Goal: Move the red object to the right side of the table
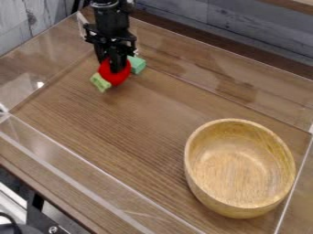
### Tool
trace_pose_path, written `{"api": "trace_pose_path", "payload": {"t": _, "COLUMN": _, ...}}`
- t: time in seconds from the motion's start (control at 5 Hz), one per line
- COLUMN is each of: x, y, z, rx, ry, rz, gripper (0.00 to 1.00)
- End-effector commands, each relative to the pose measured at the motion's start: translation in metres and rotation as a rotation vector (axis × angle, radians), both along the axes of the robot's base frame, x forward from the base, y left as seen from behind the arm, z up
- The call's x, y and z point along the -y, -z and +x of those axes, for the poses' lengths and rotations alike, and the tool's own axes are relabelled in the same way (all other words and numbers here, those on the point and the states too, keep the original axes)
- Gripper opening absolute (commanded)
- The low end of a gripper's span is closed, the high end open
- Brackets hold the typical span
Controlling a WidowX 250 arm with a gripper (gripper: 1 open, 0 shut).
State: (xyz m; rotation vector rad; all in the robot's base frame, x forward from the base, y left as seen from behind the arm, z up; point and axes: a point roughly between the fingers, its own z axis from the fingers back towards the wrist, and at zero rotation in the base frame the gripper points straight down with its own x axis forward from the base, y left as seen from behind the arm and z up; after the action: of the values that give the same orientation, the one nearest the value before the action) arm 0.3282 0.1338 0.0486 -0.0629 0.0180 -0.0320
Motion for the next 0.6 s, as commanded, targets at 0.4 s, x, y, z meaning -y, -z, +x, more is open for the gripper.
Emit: {"api": "trace_pose_path", "payload": {"t": 0.4, "x": 0.0109, "y": -0.0160, "z": 0.0063, "rx": 0.028, "ry": 0.026, "rz": 0.013, "gripper": 0.00}}
